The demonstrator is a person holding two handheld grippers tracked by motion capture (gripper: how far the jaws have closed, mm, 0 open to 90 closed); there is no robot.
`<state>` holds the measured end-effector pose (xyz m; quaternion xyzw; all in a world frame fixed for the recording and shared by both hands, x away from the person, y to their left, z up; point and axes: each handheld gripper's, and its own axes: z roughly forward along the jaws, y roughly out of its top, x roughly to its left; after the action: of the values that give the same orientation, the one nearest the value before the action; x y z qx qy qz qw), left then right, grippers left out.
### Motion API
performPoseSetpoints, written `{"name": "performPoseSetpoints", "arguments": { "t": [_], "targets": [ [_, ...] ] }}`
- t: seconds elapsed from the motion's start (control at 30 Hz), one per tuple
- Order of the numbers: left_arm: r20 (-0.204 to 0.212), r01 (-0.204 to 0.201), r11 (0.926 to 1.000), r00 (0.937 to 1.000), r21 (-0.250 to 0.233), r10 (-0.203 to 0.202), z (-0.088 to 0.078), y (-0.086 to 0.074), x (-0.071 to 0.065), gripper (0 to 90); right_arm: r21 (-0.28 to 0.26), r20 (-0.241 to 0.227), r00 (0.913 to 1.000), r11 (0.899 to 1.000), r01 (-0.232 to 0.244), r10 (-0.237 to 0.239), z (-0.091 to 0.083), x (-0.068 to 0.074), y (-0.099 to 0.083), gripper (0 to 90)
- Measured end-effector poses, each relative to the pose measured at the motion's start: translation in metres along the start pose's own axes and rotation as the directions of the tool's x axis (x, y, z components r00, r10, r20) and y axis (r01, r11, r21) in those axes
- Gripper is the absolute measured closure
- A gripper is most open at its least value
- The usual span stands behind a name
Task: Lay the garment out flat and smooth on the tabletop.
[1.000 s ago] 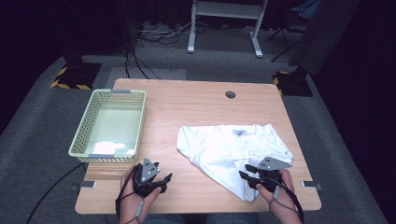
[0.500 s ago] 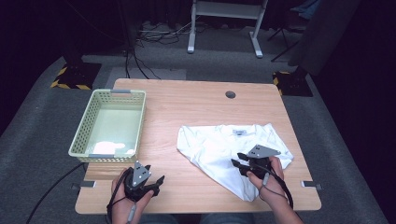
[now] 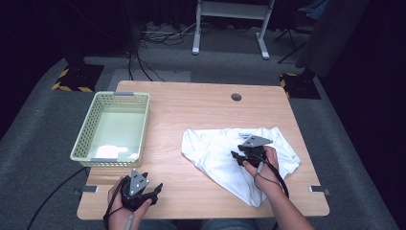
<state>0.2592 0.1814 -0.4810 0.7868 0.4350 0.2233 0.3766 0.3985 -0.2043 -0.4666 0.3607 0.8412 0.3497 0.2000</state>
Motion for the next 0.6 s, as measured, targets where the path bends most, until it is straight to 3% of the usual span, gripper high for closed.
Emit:
{"name": "performPoseSetpoints", "arguments": {
  "t": [0.17, 0.27, 0.37, 0.47, 0.6],
  "targets": [
    [0.002, 0.0, 1.0, 1.0, 0.004, 0.0, 0.001, 0.0, 0.0, 34.7, 0.046, -0.011, 0.9999, 0.999, -0.004, 0.005, 0.014, -0.004, -0.006, 52.4],
    [0.004, -0.002, 1.0, 1.0, 0.005, 0.002, 0.002, -0.001, 0.001, 34.7, 0.072, -0.033, 0.9994, 0.997, -0.009, 0.011, 0.022, -0.006, -0.01, 53.5],
    [0.002, 0.004, 1.0, 1.0, 0.003, -0.005, 0.001, -0.001, 0.002, 34.6, 0.071, -0.08, 0.9968, 0.997, 0.0, 0.005, 0.023, -0.005, -0.01, 69.4],
    [0.0, 0.006, 1.0, 1.0, -0.003, -0.006, 0.0, -0.001, 0.003, 34.6, 0.073, -0.083, 0.9961, 0.997, 0.035, -0.028, 0.021, -0.001, -0.008, 84.2],
    [0.0, 0.009, 0.9999, 1.0, -0.004, -0.009, -0.001, -0.001, 0.003, 34.6, 0.036, -0.099, 0.9946, 0.999, 0.034, -0.03, 0.01, 0.006, -0.003, 88.0]
  ]
}}
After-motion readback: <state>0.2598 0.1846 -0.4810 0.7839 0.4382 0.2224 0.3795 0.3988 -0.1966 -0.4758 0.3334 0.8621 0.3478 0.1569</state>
